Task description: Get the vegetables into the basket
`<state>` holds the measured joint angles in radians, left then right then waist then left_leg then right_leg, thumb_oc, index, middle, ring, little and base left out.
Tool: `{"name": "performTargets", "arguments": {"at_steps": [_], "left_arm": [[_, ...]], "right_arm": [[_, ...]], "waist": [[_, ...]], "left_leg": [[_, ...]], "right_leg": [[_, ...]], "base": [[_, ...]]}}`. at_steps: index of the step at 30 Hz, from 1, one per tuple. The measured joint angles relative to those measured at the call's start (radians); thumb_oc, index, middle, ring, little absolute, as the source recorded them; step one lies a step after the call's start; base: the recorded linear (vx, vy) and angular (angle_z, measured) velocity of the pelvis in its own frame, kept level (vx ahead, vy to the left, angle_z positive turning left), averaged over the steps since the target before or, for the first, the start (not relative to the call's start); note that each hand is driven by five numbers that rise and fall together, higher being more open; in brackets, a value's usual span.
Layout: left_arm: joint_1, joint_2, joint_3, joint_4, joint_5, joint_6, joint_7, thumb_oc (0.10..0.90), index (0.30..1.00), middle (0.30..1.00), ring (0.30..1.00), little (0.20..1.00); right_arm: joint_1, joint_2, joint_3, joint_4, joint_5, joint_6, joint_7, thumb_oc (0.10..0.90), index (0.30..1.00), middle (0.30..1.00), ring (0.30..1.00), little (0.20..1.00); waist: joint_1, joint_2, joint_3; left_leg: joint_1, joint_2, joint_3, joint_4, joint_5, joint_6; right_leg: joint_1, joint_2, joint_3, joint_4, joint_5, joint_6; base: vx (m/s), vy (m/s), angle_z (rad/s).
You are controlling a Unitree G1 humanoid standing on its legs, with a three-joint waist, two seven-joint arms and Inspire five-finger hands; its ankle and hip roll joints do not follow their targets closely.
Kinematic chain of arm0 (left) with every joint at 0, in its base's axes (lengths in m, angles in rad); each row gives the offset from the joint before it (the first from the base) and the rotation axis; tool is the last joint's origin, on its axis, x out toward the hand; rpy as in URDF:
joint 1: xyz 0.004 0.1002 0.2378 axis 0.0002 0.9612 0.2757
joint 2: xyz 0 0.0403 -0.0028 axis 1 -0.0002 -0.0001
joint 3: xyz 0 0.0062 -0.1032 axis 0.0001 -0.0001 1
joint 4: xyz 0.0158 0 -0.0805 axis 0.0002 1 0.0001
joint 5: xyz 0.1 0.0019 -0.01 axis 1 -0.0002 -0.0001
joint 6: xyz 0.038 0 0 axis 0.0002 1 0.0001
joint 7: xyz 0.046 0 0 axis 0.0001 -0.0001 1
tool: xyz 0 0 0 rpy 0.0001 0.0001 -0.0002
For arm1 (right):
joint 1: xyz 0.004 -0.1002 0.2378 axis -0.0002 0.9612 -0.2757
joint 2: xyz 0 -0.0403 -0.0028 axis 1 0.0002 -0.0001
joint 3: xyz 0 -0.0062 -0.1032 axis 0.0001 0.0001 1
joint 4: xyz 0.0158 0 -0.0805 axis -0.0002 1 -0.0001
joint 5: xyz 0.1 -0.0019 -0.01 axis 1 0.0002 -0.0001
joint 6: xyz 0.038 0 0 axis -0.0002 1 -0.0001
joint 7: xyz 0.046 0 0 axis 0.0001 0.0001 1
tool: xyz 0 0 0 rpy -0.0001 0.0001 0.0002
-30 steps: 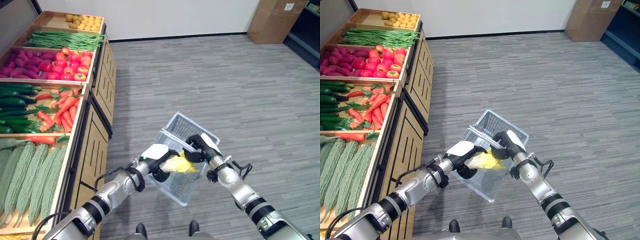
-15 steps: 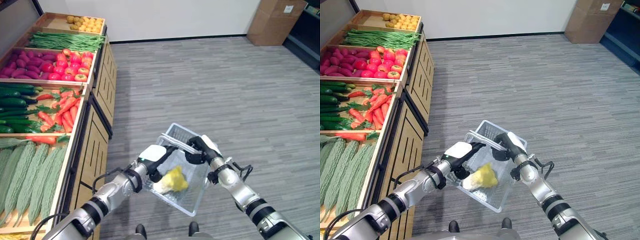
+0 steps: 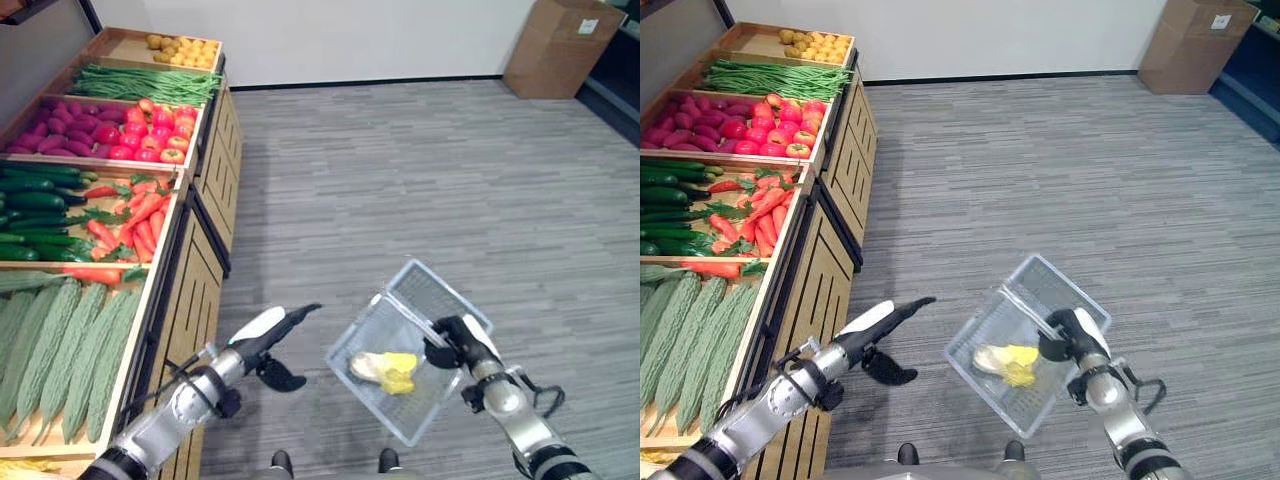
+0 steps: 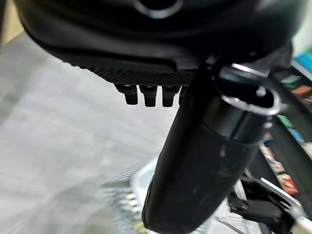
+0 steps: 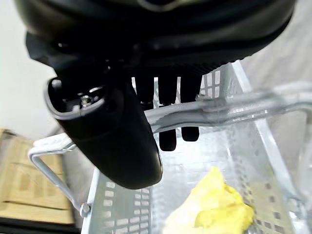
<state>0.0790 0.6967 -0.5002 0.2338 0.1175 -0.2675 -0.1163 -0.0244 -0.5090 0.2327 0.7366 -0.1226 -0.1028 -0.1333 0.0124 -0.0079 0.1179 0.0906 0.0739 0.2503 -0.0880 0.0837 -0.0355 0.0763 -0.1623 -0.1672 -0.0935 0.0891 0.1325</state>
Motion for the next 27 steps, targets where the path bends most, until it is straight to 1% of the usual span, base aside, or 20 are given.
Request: {"name": "performTargets", "arguments": {"at_steps": [3,4,5,6,7,9,11,12,13,14,15,16,17,19,21,23,25,27], "left_arm": [[0.02,-0.007,0.001,0.097,0.027,0.007,-0.001,0.9,1.0,1.0,1.0,1.0],[0.032,-0.021,0.008,0.149,0.047,0.0,0.001,0.9,1.0,1.0,1.0,1.0],[0.035,-0.061,0.027,0.237,0.068,-0.007,0.006,0.9,1.0,1.0,1.0,1.0],[0.028,-0.122,0.047,0.371,0.109,0.041,0.013,0.9,1.0,1.0,1.0,1.0],[0.033,-0.122,0.042,0.391,0.126,0.058,0.007,0.9,1.0,1.0,1.0,1.0],[0.043,-0.146,0.043,0.465,0.159,0.051,0.014,0.9,1.0,1.0,1.0,1.0],[0.036,-0.181,0.072,0.546,0.176,0.049,0.044,0.9,1.0,1.0,1.0,1.0],[0.032,-0.191,0.072,0.57,0.201,0.059,0.06,0.9,1.0,1.0,1.0,1.0],[0.022,-0.215,0.076,0.636,0.236,0.062,0.086,0.9,1.0,1.0,1.0,1.0],[0.023,-0.227,0.077,0.661,0.248,0.067,0.088,0.9,1.0,1.0,1.0,1.0],[0.016,-0.252,0.085,0.723,0.266,0.065,0.103,0.9,1.0,1.0,1.0,1.0],[0.002,-0.295,0.085,0.813,0.287,0.081,0.129,0.9,1.0,1.0,1.0,1.0],[-0.002,-0.318,0.085,0.877,0.307,0.087,0.142,0.9,1.0,1.0,1.0,1.0],[0.001,-0.342,0.087,0.94,0.322,0.093,0.151,0.9,1.0,1.0,1.0,1.0],[-0.001,-0.364,0.104,0.998,0.339,0.111,0.17,0.9,1.0,1.0,1.0,1.0],[0.002,-0.364,0.129,1.021,0.355,0.134,0.205,0.9,1.0,1.0,1.0,1.0],[0.001,-0.363,0.167,1.022,0.353,0.15,0.232,0.9,1.0,1.0,1.0,1.0],[-0.002,-0.364,0.199,1.026,0.352,0.154,0.247,0.9,1.0,1.0,1.0,1.0]], "right_arm": [[0.03,0.0,-0.012,0.044,-0.014,0.003,0.0,0.4,0.3,0.3,0.3,0.3],[0.042,0.003,-0.018,0.064,-0.022,-0.007,-0.001,0.4,0.3,0.3,0.3,0.3],[0.051,0.009,-0.034,0.104,-0.028,-0.022,-0.002,0.4,0.3,0.3,0.3,0.3],[0.053,0.01,-0.037,0.161,-0.03,-0.007,-0.004,0.4,0.3,0.3,0.3,0.3],[0.06,0.01,-0.039,0.173,-0.03,-0.001,-0.005,0.4,0.3,0.3,0.3,0.3],[0.075,0.01,-0.057,0.202,-0.031,-0.003,-0.006,0.4,0.3,0.3,0.3,0.3],[0.077,0.014,-0.073,0.273,-0.034,-0.008,-0.011,0.4,0.3,0.3,0.3,0.3],[0.077,0.014,-0.072,0.303,-0.037,-0.003,-0.013,0.4,0.3,0.3,0.3,0.3],[0.079,0.016,-0.073,0.347,-0.037,-0.002,-0.017,0.4,0.3,0.3,0.3,0.3],[0.086,0.017,-0.072,0.352,-0.037,0.0,-0.017,0.4,0.3,0.3,0.3,0.3],[0.089,0.02,-0.073,0.372,-0.037,-0.007,-0.02,0.4,0.3,0.3,0.3,0.3],[0.098,0.028,-0.073,0.394,-0.037,-0.007,-0.02,0.4,0.3,0.3,0.3,0.3],[0.109,0.032,-0.074,0.404,-0.037,-0.011,-0.02,0.4,0.3,0.3,0.3,0.3],[0.113,0.036,-0.074,0.419,-0.037,-0.011,-0.02,0.4,0.3,0.3,0.3,0.3],[0.108,0.038,-0.072,0.432,-0.037,-0.017,-0.023,0.4,0.3,0.3,0.3,0.3],[0.11,0.041,-0.071,0.428,-0.037,-0.02,-0.019,0.4,0.3,0.3,0.3,0.3],[0.105,0.043,-0.07,0.428,-0.037,-0.021,-0.019,0.4,0.3,0.3,0.3,0.3],[0.103,0.045,-0.07,0.425,-0.037,-0.022,-0.019,0.4,0.3,0.3,0.3,0.3]], "waist": [[0.0,0.001,0.0],[0.0,0.002,-0.001],[-0.001,0.003,-0.004],[-0.003,0.005,-0.006],[-0.003,0.004,-0.005],[-0.005,0.006,-0.006],[-0.004,0.01,-0.012],[-0.003,0.013,-0.018],[-0.005,0.018,-0.03],[-0.008,0.018,-0.032],[-0.011,0.021,-0.039],[-0.017,0.02,-0.051],[-0.022,0.019,-0.054],[-0.029,0.016,-0.054],[-0.03,0.023,-0.051],[-0.028,0.021,-0.038],[-0.025,0.023,-0.016],[-0.024,0.023,-0.006]], "left_leg": [[-0.001,0.001,0.0,0.0,0.0,0.0],[-0.001,0.001,-0.001,0.0,0.0,0.0],[0.001,0.0,-0.001,0.0,-0.001,-0.001],[0.002,0.001,-0.001,0.0,-0.002,-0.002],[-0.001,0.002,-0.001,0.0,-0.002,-0.002],[-0.001,0.004,-0.001,0.0,-0.002,-0.002],[-0.001,0.005,-0.001,0.0,-0.002,-0.002],[-0.002,0.006,0.0,0.0,-0.002,-0.003],[-0.002,0.007,0.002,0.0,-0.004,-0.005],[-0.003,0.008,0.003,0.0,-0.004,-0.006],[-0.003,0.009,0.003,0.0,-0.005,-0.007],[-0.003,0.012,0.003,0.0,-0.006,-0.008],[-0.004,0.015,0.003,0.0,-0.006,-0.009],[-0.01,0.019,0.002,0.0,-0.005,-0.01],[-0.024,0.026,0.003,0.003,-0.001,-0.013],[-0.029,0.041,-0.004,0.007,-0.001,-0.018],[-0.033,0.055,-0.015,0.028,-0.011,-0.029],[-0.046,0.068,-0.023,0.043,-0.019,-0.031]], "right_leg": [[-0.001,0.0,-0.001,0.0,0.0,0.0],[-0.001,0.0,-0.002,0.0,-0.001,0.001],[-0.001,-0.001,-0.003,0.0,-0.003,0.0],[-0.001,0.0,-0.002,0.0,-0.006,-0.003],[-0.003,0.002,-0.002,0.0,-0.006,-0.004],[-0.004,0.003,-0.001,0.0,-0.006,-0.004],[-0.004,0.005,0.0,0.0,-0.007,-0.005],[-0.005,0.005,0.0,0.0,-0.007,-0.005],[-0.006,0.006,0.002,0.0,-0.008,-0.006],[-0.008,0.007,0.002,0.0,-0.008,-0.006],[-0.009,0.009,0.002,0.0,-0.009,-0.007],[-0.009,0.012,0.002,0.0,-0.011,-0.009],[-0.01,0.016,0.002,0.001,-0.012,-0.01],[-0.017,0.019,0.003,0.008,-0.014,-0.012],[-0.049,0.023,0.007,0.043,-0.026,-0.017],[-0.063,0.034,0.001,0.074,-0.05,-0.019],[-0.065,0.043,-0.006,0.099,-0.068,-0.029],[-0.079,0.052,-0.007,0.123,-0.087,-0.041]], "base": [[0.0,-0.026,0.0],[0.0,-0.032,0.02],[0.0,0.0,0.0],[0.0,0.0,0.0],[-0.01,-0.038,-0.02],[0.0,-0.016,0.0],[0.0,-0.016,0.0],[0.0,-0.053,-0.03],[0.01,-0.049,-0.05],[0.01,-0.064,-0.05],[0.0,-0.051,-0.04],[-0.03,-0.058,-0.02],[-0.05,-0.052,0.0],[-0.06,-0.079,-0.02],[-0.01,-0.087,-0.03],[0.04,-0.219,0.07],[0.01,-0.175,0.1],[0.0,-0.141,0.08]]}}
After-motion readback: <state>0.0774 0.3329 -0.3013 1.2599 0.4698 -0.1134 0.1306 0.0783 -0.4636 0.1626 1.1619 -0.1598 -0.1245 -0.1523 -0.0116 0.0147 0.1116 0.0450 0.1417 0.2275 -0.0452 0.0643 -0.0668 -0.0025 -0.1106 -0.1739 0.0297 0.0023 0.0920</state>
